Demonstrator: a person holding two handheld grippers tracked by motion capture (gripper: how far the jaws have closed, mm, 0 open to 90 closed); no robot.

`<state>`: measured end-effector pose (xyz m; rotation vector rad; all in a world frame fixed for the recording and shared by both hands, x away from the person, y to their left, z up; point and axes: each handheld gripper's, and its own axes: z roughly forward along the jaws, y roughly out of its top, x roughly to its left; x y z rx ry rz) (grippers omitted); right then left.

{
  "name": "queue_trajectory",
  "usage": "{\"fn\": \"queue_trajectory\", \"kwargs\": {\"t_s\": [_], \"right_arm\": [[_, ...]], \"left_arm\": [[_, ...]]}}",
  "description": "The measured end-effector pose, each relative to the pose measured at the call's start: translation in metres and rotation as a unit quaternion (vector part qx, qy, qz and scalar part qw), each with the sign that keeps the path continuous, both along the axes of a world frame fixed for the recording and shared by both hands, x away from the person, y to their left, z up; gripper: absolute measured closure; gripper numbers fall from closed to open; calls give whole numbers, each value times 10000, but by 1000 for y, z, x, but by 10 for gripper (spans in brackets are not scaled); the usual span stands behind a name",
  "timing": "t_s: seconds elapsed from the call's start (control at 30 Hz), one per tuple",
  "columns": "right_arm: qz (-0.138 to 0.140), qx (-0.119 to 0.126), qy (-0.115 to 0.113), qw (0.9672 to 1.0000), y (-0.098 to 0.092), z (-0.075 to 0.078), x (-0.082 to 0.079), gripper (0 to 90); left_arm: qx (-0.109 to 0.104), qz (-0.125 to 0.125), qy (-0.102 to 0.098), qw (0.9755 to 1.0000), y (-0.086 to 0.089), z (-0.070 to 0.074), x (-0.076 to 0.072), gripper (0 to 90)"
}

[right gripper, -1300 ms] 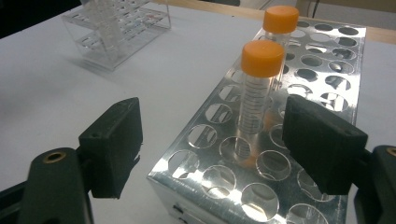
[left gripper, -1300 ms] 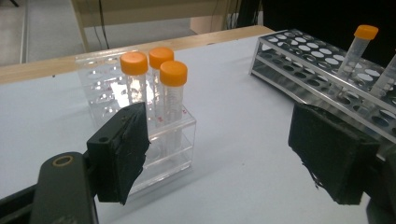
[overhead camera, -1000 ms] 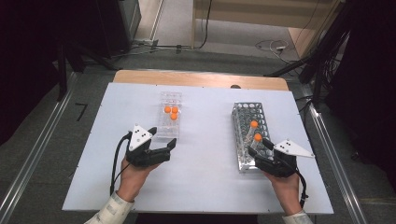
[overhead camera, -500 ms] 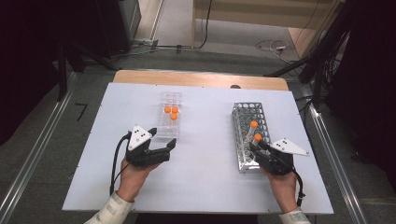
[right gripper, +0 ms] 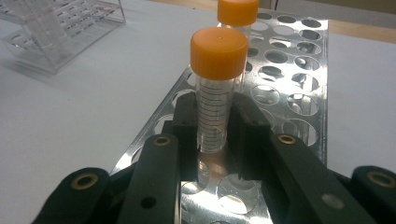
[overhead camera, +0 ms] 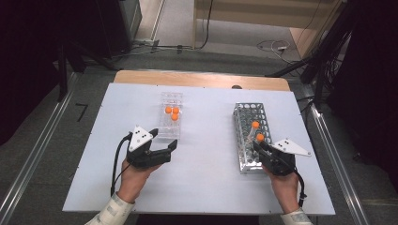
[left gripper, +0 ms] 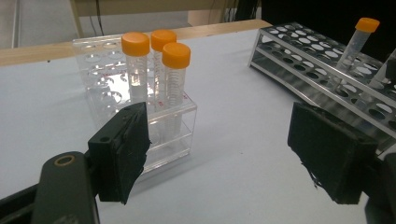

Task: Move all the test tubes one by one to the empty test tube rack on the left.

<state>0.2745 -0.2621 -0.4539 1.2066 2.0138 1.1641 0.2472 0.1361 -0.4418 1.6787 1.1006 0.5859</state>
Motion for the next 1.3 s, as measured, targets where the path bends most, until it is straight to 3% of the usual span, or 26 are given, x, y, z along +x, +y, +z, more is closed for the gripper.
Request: {"fn": "queue_trajectory", "kwargs": {"t_s": [0.4,0.93,1.3], "right_arm": [[21,101,-188,9998,-3,14,-3,722],[91,274,-633,9976,-8,48,-20,723],[560,341,-764,9949,7,61,-39,724]], "left_arm": [[-11,45,-85,10000,0,2,-2,215],[18,27,-97,9999,-2,2,-3,214],[33,-34,-116,9999,-5,3,-5,203]]}}
